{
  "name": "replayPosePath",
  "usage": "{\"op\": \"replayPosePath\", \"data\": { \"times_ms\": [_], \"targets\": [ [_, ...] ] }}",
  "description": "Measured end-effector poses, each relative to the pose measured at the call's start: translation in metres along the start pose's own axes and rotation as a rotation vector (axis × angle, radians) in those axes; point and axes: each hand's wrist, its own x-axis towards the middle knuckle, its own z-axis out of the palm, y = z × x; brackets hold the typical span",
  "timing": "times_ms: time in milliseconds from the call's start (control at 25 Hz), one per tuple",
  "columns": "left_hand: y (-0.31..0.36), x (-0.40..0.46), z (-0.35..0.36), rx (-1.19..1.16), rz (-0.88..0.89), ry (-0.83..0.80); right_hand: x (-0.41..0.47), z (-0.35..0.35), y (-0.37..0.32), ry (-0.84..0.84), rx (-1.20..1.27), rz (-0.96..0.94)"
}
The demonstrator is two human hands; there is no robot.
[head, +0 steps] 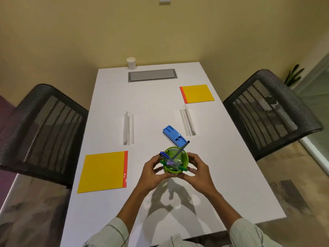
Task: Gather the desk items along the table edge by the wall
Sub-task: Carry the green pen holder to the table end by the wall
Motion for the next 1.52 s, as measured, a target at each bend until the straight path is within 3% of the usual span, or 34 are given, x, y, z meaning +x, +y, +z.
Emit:
{"op": "replayPosePath", "data": {
  "times_ms": [640, 920, 1240, 1520],
  "targets": [
    [0.027, -0.047, 0.122, 0.075, 0.084, -0.319, -0.136, -0.097, 0.012, 0.343, -0.002, 0.029],
    [0.055, -0.08, 0.27, 0.106, 0.149, -0.438, -0.226, -0.219, 0.022, 0.501, -0.005, 0.002],
    [0.071, -0.096, 0.464, 0.208, 0.221, -0.685, -0.336, -0.362, 0.048, 0.773, 0.012, 0.067],
    [0.074, -0.072, 0.603, 0.245, 0.163, -0.881, -0.372, -0.453, 0.071, 1.01, 0.046, 0.123]
  ]
}}
